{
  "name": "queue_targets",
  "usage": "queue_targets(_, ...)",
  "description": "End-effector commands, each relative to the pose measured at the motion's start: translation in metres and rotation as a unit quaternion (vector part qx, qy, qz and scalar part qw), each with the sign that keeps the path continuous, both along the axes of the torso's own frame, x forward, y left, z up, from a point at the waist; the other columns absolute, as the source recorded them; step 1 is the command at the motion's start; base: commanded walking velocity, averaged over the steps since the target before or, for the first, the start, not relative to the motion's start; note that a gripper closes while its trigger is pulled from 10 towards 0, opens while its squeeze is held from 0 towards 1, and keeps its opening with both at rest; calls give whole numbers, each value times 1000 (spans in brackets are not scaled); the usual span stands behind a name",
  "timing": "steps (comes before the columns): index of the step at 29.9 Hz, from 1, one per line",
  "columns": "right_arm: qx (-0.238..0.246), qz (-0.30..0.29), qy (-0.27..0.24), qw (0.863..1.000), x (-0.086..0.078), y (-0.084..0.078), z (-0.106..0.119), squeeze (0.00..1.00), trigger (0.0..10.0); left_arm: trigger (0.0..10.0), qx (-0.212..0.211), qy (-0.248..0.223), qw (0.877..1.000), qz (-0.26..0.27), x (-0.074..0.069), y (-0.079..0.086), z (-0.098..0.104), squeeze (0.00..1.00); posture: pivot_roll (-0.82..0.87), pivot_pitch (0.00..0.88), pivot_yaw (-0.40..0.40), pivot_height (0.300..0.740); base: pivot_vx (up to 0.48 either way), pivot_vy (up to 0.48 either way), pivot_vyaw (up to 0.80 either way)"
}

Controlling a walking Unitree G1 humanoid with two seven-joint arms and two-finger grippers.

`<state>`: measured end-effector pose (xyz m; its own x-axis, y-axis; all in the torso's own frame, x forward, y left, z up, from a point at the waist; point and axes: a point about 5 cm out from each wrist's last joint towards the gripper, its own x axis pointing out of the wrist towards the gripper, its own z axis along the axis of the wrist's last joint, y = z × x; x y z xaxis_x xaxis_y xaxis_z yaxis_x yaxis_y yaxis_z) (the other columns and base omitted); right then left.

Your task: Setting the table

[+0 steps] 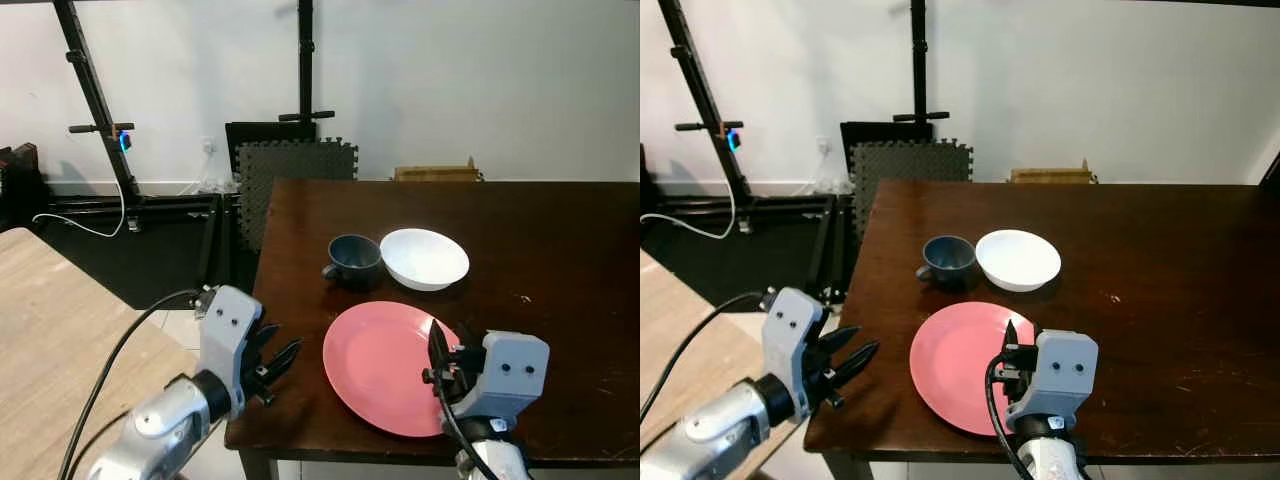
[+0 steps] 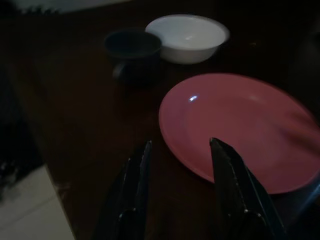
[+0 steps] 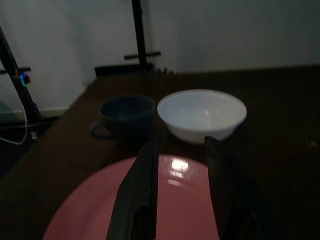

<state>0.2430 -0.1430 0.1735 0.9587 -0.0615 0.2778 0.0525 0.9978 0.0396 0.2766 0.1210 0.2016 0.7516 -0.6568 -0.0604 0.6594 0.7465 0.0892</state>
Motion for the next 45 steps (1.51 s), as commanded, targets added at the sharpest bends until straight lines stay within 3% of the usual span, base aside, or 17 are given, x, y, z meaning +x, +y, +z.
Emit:
queue_targets(1,-10,6,-15,1000,1,-2,13,0,10000,10000,11,0,1000,19,9,10,15,0,10,0,58,740,0,0,0)
queue_targets(3,-25,19,-43,999,6,-3,31,0,10000,10000,33,-19,998,55,27,18,30,0,14,11,53,740,0,0,0)
queue_targets(4,-25,19,-43,999,6,-3,31,0,10000,10000,33,-19,998,55,27,18,30,0,14,11,53,740,0,0,0)
queue_targets(6,-30,38,-84,995,12,-4,59,0,10000,10000,30,-36,994,101,51,22,52,0,19,19,51,740,0,0,0)
queue_targets(8,-42,86,-119,988,22,0,92,0,10000,10000,8,-29,995,93,75,8,71,0,17,47,53,740,0,0,0)
queue_targets(13,-33,110,-126,985,30,2,107,0,10000,10000,13,-8,1000,27,80,-8,70,0,10,71,62,740,0,0,0)
queue_targets(14,-31,92,-105,990,39,-6,108,0,10000,10000,73,-32,997,-14,86,-12,66,0,5,102,67,740,0,0,0)
queue_targets(16,-28,74,-87,993,44,-13,110,0,10000,10000,104,-21,994,-31,92,-11,61,0,1,131,81,740,0,0,0)
queue_targets(19,-6,58,-88,994,35,-25,114,0,10000,10000,125,-2,989,-81,94,-5,54,0,-20,163,101,740,0,0,0)
queue_targets(21,-29,41,-85,995,26,-33,113,0,10000,10000,115,23,985,-124,92,1,53,0,-26,168,108,740,0,0,0)
queue_targets(25,-49,30,-84,995,22,-37,116,0,10000,10000,111,40,984,-136,94,6,53,0,-41,178,120,740,0,0,0)
queue_targets(26,-58,26,-89,994,18,-39,118,0,10000,10000,97,69,983,-141,93,10,50,0,-46,185,130,740,0,0,0)
queue_targets(27,-76,30,-106,991,8,-38,124,0,10000,10000,35,163,974,-151,91,13,36,0,-63,194,145,740,0,0,0)
queue_targets(29,-83,32,-111,990,6,-37,125,0,10000,10000,17,190,969,-157,89,13,31,0,-63,194,145,740,0,0,0)
queue_targets(30,-89,43,-113,989,2,-32,126,0,10000,10000,-8,236,957,-167,85,9,16,0,-68,198,147,740,0,0,0)
queue_targets(38,-99,60,-94,989,4,-27,123,0,10000,10000,-74,311,937,-143,91,-18,-10,0,-85,229,150,740,0,0,0)
queue_targets(45,-107,59,-89,988,0,-30,126,0,10000,10000,-101,326,933,-115,97,-28,-13,0,-116,264,170,740,0,0,0)
